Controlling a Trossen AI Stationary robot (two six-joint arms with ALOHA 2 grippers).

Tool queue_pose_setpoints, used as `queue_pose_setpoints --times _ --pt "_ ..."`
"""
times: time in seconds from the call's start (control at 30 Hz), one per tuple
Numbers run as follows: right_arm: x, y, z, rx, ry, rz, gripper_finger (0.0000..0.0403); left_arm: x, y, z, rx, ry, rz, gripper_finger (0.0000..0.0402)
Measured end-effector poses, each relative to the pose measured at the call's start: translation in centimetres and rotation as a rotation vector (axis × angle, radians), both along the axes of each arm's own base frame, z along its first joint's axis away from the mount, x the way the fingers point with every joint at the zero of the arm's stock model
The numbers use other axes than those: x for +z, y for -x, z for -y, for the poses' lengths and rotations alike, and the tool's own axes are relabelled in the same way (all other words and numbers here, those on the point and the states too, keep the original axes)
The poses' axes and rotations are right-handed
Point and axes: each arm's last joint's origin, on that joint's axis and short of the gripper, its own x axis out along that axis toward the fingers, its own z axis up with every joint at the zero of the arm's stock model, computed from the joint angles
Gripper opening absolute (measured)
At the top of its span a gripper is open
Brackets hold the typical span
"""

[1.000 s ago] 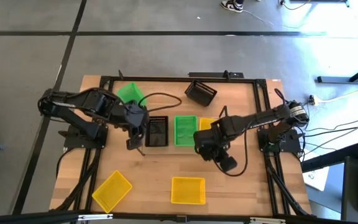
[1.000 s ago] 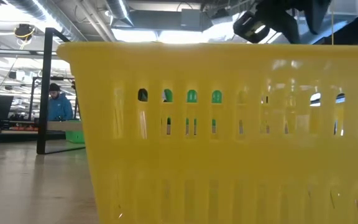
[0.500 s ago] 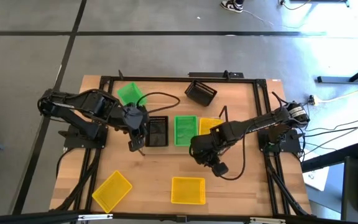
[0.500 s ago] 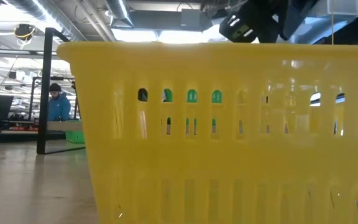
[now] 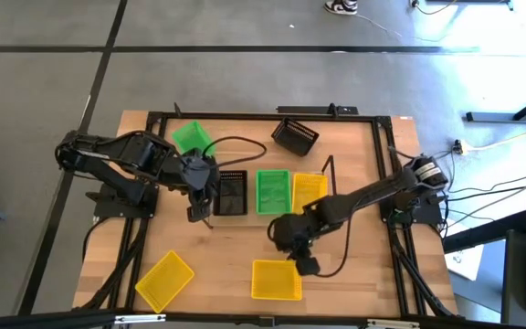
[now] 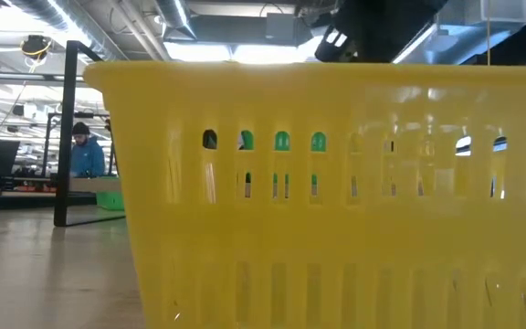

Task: Stack baskets on shelf by color
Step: Stack the right yellow bin on top of the yellow bin on the shelf

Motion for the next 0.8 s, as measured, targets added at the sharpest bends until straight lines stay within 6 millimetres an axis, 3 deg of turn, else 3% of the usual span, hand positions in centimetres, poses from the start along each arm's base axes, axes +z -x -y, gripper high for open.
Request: queue_pose_setpoints --times 0.3,0.8 --pt "-3.5 -0.7 -2.6 -0.041 0.093 -0.02 0.01 0.0 0.0 0.1 -0.076 -0.029 -0.01 0.0069" --pt "-7.9 -1.3 -3.3 -0.057 0.159 -0.121 0.01 0.0 0.4 1.6 -0.172 -0.033 -0.012 0.0069"
